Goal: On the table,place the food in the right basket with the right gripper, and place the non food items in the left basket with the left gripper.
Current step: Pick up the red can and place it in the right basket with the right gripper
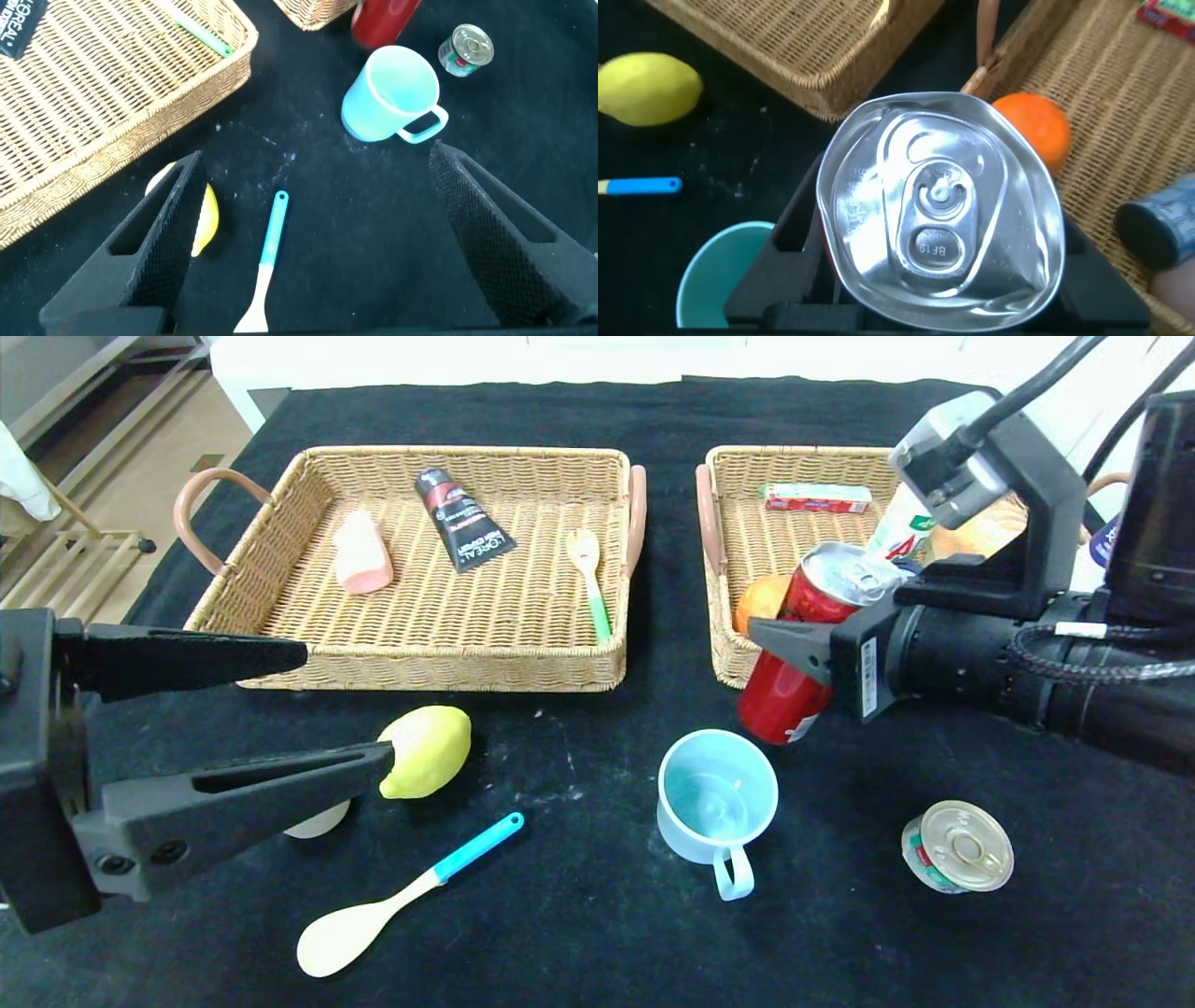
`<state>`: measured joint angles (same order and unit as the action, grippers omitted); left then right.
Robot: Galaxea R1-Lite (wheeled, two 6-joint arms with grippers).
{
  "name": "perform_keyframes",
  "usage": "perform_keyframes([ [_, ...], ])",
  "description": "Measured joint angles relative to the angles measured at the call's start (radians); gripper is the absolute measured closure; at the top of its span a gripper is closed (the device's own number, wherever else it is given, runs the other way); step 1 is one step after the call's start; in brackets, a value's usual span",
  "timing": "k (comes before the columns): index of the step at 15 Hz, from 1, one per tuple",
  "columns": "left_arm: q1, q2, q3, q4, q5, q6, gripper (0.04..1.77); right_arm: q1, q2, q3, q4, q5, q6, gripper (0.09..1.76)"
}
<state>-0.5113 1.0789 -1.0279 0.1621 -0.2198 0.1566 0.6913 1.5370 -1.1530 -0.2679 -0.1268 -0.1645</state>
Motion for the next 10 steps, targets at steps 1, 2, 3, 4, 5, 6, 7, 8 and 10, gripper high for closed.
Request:
perform_keyframes([
  [1, 0.000, 0.000, 0.000, 0.000, 0.000, 0.000, 0.09, 0.001, -0.009, -0.013, 0.011, 0.000, 0.000, 0.79],
  [2, 0.000, 0.000, 0.000, 0.000, 0.000, 0.000, 0.09, 0.001, -0.017, -0.029, 0.023, 0.000, 0.000, 0.79],
  [3, 0.000, 0.000, 0.000, 0.000, 0.000, 0.000, 0.09, 0.001, -0.023, -0.046, 0.039, 0.000, -0.001, 0.79],
  [4, 0.000, 0.000, -0.001, 0.001, 0.000, 0.000, 0.09, 0.000, -0.027, -0.066, 0.054, -0.001, -0.001, 0.79],
  [5, 0.000, -0.001, -0.001, 0.001, 0.000, 0.000, 0.09, -0.004, -0.030, -0.091, 0.069, -0.001, -0.003, 0.79],
  [6, 0.000, -0.001, -0.001, 0.001, 0.000, 0.000, 0.09, -0.009, -0.030, -0.115, 0.077, -0.001, -0.003, 0.79],
  [7, 0.000, -0.001, -0.001, 0.001, 0.000, 0.000, 0.09, -0.015, -0.030, -0.142, 0.089, -0.001, -0.003, 0.79],
  [8, 0.000, -0.001, -0.001, 0.001, 0.000, 0.000, 0.09, -0.023, -0.028, -0.170, 0.101, -0.001, -0.004, 0.79],
  [10, -0.001, -0.001, -0.001, 0.001, 0.000, 0.000, 0.09, -0.048, -0.014, -0.224, 0.111, -0.001, -0.005, 0.79],
])
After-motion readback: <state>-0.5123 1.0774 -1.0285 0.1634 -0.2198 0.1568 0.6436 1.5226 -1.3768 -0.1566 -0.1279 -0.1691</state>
